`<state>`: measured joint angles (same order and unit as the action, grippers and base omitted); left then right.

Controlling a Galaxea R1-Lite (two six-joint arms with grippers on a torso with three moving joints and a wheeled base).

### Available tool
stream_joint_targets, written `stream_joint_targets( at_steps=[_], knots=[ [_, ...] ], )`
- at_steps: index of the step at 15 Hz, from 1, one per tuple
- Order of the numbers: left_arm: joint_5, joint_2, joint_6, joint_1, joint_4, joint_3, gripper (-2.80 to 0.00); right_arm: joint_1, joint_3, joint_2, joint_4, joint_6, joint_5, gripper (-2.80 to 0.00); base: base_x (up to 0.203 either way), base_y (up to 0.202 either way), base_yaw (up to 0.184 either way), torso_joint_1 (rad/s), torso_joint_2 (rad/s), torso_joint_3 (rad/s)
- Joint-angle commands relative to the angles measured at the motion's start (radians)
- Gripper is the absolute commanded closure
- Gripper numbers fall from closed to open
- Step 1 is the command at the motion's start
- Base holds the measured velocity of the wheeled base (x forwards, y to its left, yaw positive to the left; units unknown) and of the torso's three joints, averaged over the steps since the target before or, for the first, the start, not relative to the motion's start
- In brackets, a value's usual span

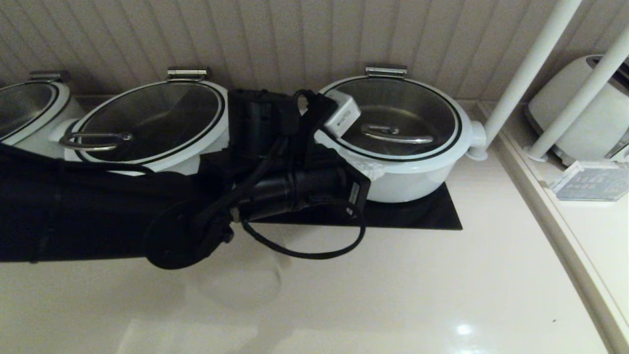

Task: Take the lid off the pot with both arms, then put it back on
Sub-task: Open the food pot lid a small opening with the left arm

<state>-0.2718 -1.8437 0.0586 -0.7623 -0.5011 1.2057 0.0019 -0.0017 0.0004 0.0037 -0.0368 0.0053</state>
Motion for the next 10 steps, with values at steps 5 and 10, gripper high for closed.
stream_joint_targets(
  at_steps=[5,10],
  knots=[
    [0.000,-0.050,0.032,0.029,-0.004,0.076,0.00,0.000,0.002,0.000,-0.002,0.002,0.001,0.00,0.000,0.000,0.000,0.000,0.00,0.000],
    [0.000,-0.088,0.070,0.046,-0.004,0.127,0.00,0.000,0.002,0.000,-0.002,0.002,0.001,0.00,0.000,0.000,0.000,0.000,0.00,0.000]
  ],
)
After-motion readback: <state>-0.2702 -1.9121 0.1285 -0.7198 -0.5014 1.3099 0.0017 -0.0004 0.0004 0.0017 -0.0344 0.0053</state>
